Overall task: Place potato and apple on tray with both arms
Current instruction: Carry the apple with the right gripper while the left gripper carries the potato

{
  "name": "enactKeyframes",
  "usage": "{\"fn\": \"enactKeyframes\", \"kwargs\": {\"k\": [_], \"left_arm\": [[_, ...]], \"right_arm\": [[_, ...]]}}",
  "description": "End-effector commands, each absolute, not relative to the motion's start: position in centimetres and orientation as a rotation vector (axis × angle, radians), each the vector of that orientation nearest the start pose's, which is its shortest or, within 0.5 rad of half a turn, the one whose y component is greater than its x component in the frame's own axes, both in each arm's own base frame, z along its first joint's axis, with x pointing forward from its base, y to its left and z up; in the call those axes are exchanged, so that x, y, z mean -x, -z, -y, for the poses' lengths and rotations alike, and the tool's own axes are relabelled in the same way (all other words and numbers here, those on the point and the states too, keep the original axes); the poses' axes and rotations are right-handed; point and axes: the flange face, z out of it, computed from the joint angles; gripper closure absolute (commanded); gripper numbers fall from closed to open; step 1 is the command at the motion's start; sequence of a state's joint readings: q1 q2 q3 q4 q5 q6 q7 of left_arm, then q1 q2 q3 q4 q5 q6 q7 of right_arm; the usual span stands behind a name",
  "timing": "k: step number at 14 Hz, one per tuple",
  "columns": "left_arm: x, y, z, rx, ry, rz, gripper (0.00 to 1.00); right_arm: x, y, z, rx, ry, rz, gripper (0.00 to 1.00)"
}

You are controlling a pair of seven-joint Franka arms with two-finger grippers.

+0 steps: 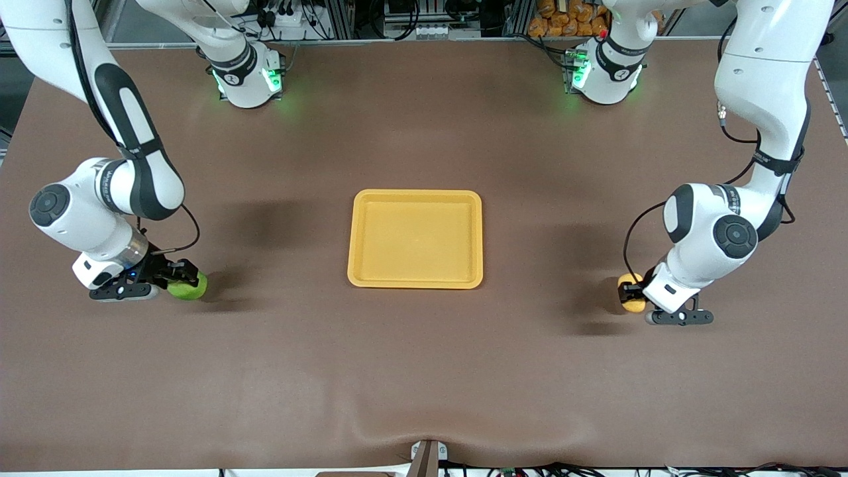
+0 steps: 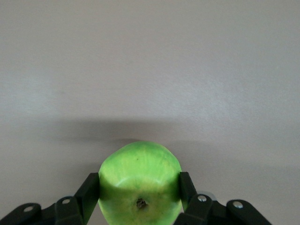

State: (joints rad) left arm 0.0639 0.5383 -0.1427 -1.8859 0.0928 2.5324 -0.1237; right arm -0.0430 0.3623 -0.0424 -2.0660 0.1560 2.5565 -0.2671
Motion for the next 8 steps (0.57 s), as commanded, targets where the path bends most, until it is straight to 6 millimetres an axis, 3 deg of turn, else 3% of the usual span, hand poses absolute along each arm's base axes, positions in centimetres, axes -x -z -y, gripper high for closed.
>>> {"fn": "enactKeyframes", "kwargs": {"k": [1,3,7,8], "left_arm": [[-63.9,-25.2,7.1,3.162,0.154,-0.014,0.87],[-63.5,-25.9,9.4,3.165,0.147,-0.051,0.91],[-62.7,-26.9,14.7,3.172,0.170,-0.025,0.94],[-62.7,-27.0,15.1,3.173,0.172,-0.020,0.94]], "right_arm": [[-59.8,-29.6,3.3,3.046,0.232,0.125,1.00],[-60.0,-30.9,1.6,3.036,0.259,0.130,1.00],[-60.7,-34.0,-4.1,3.004,0.234,0.018,1.00],[-61.3,-34.8,-5.8,2.987,0.255,-0.011,1.00]]}}
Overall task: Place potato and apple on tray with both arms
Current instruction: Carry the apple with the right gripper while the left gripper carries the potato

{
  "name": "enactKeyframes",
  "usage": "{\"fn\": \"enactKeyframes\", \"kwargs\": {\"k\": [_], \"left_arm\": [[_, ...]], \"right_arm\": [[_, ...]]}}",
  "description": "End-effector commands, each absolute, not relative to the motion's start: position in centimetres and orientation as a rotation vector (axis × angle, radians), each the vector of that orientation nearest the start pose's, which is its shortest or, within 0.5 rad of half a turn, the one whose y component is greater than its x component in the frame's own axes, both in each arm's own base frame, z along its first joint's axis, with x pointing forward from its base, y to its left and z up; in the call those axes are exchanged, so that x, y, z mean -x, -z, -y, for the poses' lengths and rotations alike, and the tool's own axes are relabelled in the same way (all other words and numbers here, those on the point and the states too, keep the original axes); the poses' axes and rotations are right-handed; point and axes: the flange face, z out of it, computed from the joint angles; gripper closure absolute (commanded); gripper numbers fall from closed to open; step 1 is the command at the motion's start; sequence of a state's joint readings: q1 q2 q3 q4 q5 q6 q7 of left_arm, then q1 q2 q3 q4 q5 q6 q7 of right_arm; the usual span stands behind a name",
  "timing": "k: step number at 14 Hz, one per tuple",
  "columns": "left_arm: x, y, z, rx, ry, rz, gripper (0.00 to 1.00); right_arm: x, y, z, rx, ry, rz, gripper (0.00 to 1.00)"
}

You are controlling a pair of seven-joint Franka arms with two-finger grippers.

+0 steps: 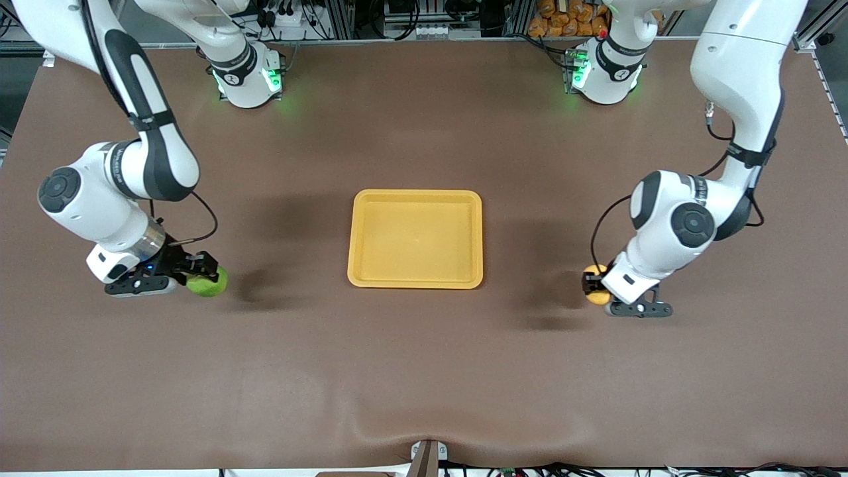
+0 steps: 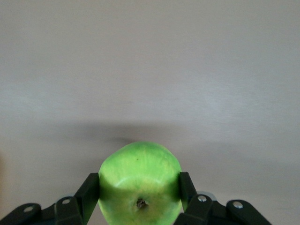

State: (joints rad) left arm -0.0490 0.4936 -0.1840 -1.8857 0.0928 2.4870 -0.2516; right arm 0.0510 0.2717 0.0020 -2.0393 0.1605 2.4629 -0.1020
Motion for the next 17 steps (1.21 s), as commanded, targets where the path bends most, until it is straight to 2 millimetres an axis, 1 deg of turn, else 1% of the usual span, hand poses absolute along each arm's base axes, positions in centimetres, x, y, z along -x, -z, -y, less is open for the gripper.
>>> {"fn": "enactKeyframes", "kwargs": {"k": [1,2,3,4,5,6,7,8,9,11,12,14,15,17], "left_arm": [[-62.5,-27.2,15.8,3.176,0.176,-0.031,0.94],[-62.3,-27.4,16.7,3.178,0.181,-0.050,0.94],[-62.1,-28.0,17.6,3.178,0.192,-0.067,0.94],[-61.8,-28.3,18.6,3.178,0.199,-0.092,0.94],[-61.7,-28.5,19.1,3.179,0.206,-0.104,0.94],[-61.5,-28.5,19.8,3.179,0.206,-0.119,0.94],[-61.1,-28.6,21.0,3.182,0.207,-0.132,0.94],[-60.8,-28.7,22.2,3.186,0.209,-0.115,0.94],[-60.5,-28.9,23.3,3.191,0.215,-0.095,0.94],[-59.9,-29.3,25.8,3.200,0.225,-0.084,0.94],[-59.5,-29.4,26.9,3.204,0.227,-0.076,0.94],[-58.8,-29.9,29.4,3.216,0.240,-0.050,0.94],[-58.5,-30.1,30.6,3.222,0.246,-0.031,0.94],[-57.1,-29.8,33.1,3.227,0.233,-0.009,0.94]], "right_arm": [[-61.7,-35.2,-7.2,2.968,0.261,-0.055,1.00],[-61.8,-35.1,-7.9,2.943,0.253,-0.096,1.00],[-61.8,-35.2,-9.1,2.908,0.246,-0.114,1.00],[-61.7,-35.3,-10.0,2.885,0.233,-0.109,1.00],[-61.6,-35.4,-10.3,2.886,0.191,-0.070,1.00],[-61.6,-36.0,-11.2,2.884,0.149,0.027,1.00],[-61.6,-36.8,-11.8,2.878,0.114,0.149,1.00],[-61.6,-37.1,-12.1,2.870,0.104,0.212,1.00],[-61.5,-37.1,-12.7,2.868,0.105,0.230,1.00],[-61.5,-37.1,-12.7,2.867,0.107,0.244,1.00],[-61.6,-37.1,-12.7,2.865,0.114,0.278,1.00],[-61.8,-37.4,-13.5,2.839,0.159,0.493,1.00],[-61.9,-36.5,-13.6,2.832,0.145,0.523,1.00],[-62.0,-36.5,-13.8,2.828,0.151,0.524,1.00]]}}
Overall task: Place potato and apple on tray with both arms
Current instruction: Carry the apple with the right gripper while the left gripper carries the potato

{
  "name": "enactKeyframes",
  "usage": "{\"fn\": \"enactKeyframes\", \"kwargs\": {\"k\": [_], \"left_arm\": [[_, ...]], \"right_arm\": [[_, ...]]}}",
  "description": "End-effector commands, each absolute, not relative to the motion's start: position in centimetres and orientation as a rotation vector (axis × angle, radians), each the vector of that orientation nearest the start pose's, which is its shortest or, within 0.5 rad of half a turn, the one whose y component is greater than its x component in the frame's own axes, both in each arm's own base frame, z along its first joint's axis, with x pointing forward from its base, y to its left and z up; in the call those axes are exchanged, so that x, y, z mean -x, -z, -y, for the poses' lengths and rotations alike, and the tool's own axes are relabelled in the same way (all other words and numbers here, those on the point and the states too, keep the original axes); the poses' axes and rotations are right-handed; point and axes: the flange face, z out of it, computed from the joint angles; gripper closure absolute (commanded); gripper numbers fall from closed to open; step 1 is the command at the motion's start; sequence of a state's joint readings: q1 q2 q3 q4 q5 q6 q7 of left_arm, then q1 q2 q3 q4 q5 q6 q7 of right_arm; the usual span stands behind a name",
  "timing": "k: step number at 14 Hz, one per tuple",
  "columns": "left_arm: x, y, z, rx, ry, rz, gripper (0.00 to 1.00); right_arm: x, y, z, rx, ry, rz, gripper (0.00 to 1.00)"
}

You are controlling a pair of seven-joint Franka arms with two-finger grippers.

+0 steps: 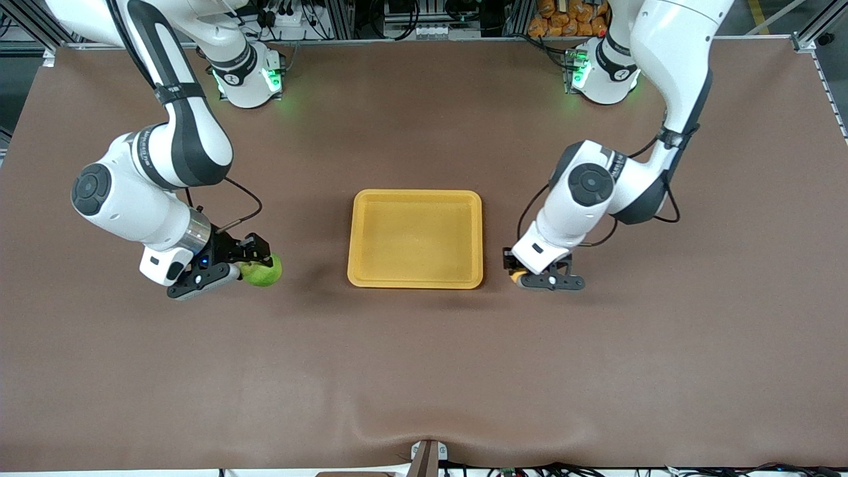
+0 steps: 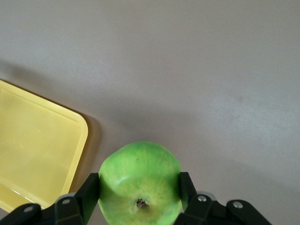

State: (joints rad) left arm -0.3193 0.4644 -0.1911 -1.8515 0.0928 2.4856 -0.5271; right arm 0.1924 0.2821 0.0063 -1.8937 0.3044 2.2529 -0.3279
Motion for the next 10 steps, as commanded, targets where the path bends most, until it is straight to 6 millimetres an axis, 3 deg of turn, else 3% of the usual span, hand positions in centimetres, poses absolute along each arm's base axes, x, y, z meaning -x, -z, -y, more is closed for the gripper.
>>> {"fn": "enactKeyframes", "kwargs": {"k": [1,5,9,10], "left_arm": [[-56.7,-29.6,33.9,3.230,0.228,0.001,0.94],[-55.0,-28.7,38.3,3.242,0.216,0.050,0.94],[-53.6,-26.7,40.9,3.199,0.230,0.037,0.94],[-53.3,-26.3,41.3,3.186,0.236,0.034,0.94]], "right_arm": [[-62.1,-36.6,-13.8,2.827,0.161,0.530,1.00],[-62.6,-35.9,-12.9,2.819,0.189,0.614,1.00],[-62.4,-35.8,-14.3,2.811,0.196,0.649,1.00],[-62.1,-35.8,-15.4,2.806,0.191,0.663,1.00]]}}
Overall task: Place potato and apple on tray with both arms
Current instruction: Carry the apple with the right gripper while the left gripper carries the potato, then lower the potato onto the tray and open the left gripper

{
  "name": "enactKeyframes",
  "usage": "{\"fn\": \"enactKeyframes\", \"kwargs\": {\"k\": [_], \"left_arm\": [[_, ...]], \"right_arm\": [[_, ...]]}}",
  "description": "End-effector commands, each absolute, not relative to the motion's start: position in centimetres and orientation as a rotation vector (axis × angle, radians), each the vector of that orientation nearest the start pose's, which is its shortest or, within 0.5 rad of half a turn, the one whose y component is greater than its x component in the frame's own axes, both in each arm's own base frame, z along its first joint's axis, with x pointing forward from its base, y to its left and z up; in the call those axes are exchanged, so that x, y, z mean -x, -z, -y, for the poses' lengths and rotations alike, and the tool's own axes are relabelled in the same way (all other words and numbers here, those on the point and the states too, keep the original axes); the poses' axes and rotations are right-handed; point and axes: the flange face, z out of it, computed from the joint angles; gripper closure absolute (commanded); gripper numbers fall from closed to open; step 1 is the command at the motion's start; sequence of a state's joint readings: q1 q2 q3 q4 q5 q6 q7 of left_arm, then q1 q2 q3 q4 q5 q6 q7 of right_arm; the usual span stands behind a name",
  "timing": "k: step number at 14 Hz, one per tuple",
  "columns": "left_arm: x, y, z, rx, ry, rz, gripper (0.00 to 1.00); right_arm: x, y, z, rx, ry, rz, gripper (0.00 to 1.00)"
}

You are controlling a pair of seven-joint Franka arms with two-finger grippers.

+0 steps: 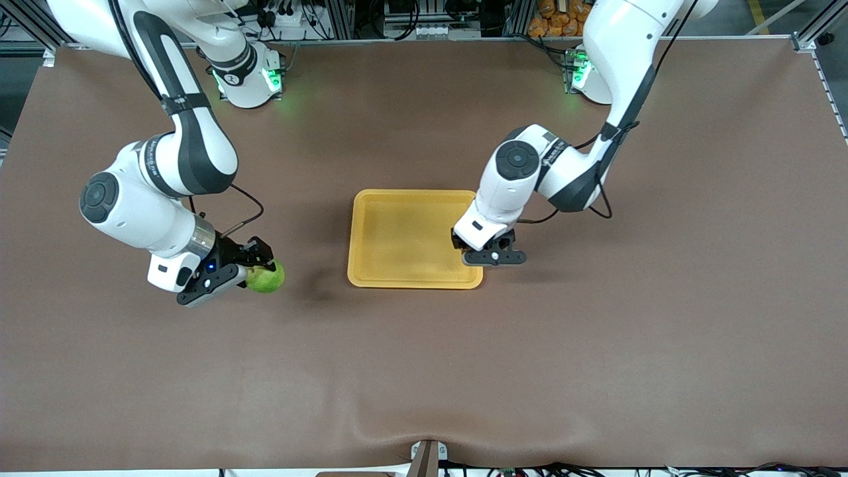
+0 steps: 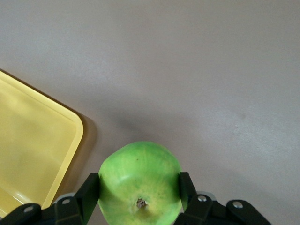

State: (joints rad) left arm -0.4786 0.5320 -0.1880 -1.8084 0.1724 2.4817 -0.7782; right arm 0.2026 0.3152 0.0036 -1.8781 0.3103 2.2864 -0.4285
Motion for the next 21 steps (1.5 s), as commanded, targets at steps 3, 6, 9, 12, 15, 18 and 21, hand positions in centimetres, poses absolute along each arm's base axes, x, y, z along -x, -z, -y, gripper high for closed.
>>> {"fn": "enactKeyframes", "kwargs": {"k": [3,6,9,12,15,18,21], "left_arm": [[-52.3,-25.2,42.5,3.177,0.226,0.017,0.93],[-52.2,-23.7,43.0,3.174,0.201,0.022,0.92],[-51.9,-23.1,43.2,3.160,0.203,-0.006,0.92],[-51.4,-22.3,43.7,3.152,0.192,0.002,0.90],[-51.3,-21.4,43.6,3.147,0.175,0.014,0.81],[-51.1,-21.1,43.7,3.146,0.169,0.014,0.72],[-51.3,-21.1,43.6,3.143,0.169,0.014,0.00]], "right_arm": [[-60.9,-35.5,-17.8,2.808,0.151,0.634,1.00],[-58.2,-34.0,-19.0,2.845,0.056,0.452,1.00],[-57.2,-33.9,-20.7,2.871,0.026,0.240,1.00],[-56.2,-32.9,-22.0,2.887,-0.023,0.073,1.00],[-54.5,-32.9,-25.8,2.904,-0.065,-0.095,1.00],[-53.0,-32.4,-29.4,2.960,-0.028,-0.187,1.00],[-50.6,-31.5,-33.6,3.086,0.057,-0.217,1.00]]}}
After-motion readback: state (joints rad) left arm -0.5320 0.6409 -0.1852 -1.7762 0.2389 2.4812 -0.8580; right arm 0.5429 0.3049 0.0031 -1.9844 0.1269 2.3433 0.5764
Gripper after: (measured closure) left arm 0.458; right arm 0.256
